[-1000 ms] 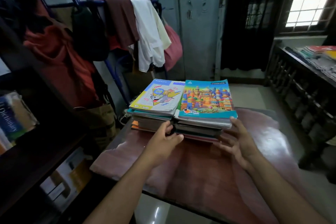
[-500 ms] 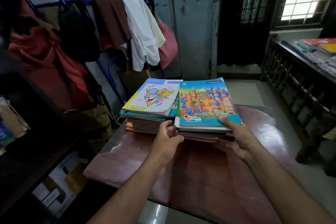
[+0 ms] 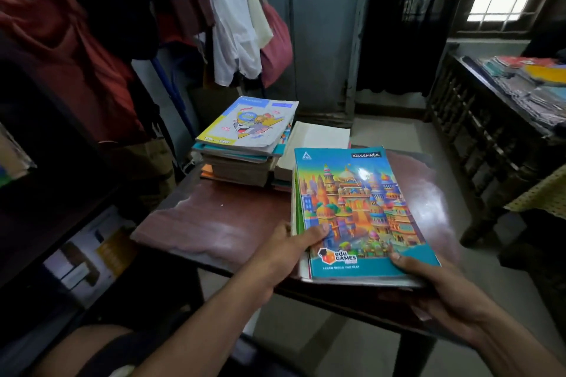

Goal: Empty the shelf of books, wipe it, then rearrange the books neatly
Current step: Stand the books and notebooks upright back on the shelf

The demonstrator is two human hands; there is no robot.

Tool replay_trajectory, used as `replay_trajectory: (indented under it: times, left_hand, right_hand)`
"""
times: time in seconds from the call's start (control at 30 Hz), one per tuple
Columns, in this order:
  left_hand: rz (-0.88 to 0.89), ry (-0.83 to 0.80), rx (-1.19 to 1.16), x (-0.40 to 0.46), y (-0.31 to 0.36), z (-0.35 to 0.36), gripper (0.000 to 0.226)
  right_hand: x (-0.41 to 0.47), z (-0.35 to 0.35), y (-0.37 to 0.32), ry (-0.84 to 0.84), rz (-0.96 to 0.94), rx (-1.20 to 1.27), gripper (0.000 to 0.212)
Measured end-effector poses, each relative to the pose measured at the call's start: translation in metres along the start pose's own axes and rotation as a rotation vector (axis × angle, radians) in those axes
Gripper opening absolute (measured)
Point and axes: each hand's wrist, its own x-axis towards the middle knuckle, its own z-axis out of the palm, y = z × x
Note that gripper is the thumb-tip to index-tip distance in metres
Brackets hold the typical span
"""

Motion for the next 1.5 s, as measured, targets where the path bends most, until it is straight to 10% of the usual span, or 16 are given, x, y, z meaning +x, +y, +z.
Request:
replay_trajectory:
  times: [0.1, 0.27, 0.4, 0.5, 0.87, 1.1, 1.5]
  left_hand:
    - [0.003, 0.089, -0.05, -0.029, -0.021, -0.013, 0.052]
    - [-0.002, 0.23, -0.217, -0.059, -0.055, -0.048, 0.044]
    - [0.066, 0.349, 0.026, -0.052, -0.06, -0.089, 0.077]
    - [0.064, 0.438, 0.329, -0.052, -0.049, -0.107, 0.058]
    - [0.103, 0.511, 0.447, -0.049, -0.043, -0.064, 0.058]
    - [0.045, 0.529, 0.073, -0.042, -0.042, -0.064, 0.06]
    - [0.076, 0.461, -0.371, -0.054, -0.025, -0.058, 0.047]
  right_hand:
    - [-0.007, 0.01, 0.006, -0.068, 0.032, -0.12, 0.081]
    - [0.009, 0.066, 0.011, -0.192, 0.159, -0.149, 0.039]
    - [0.037, 0.108, 0.003, -0.269, 0.113, -0.572, 0.043]
    - [0.046, 0.127, -0.011, -0.262, 0.032, -0.84, 0.031]
    - [0.06, 0.114, -0.028, -0.131, -0.09, -0.972, 0.032]
    - [0.065, 0.117, -0.008, -0.186, -0.047, -0.968, 0.063]
    - [0.047, 0.115, 0.001, -0.141, -0.157, -0.933, 0.047]
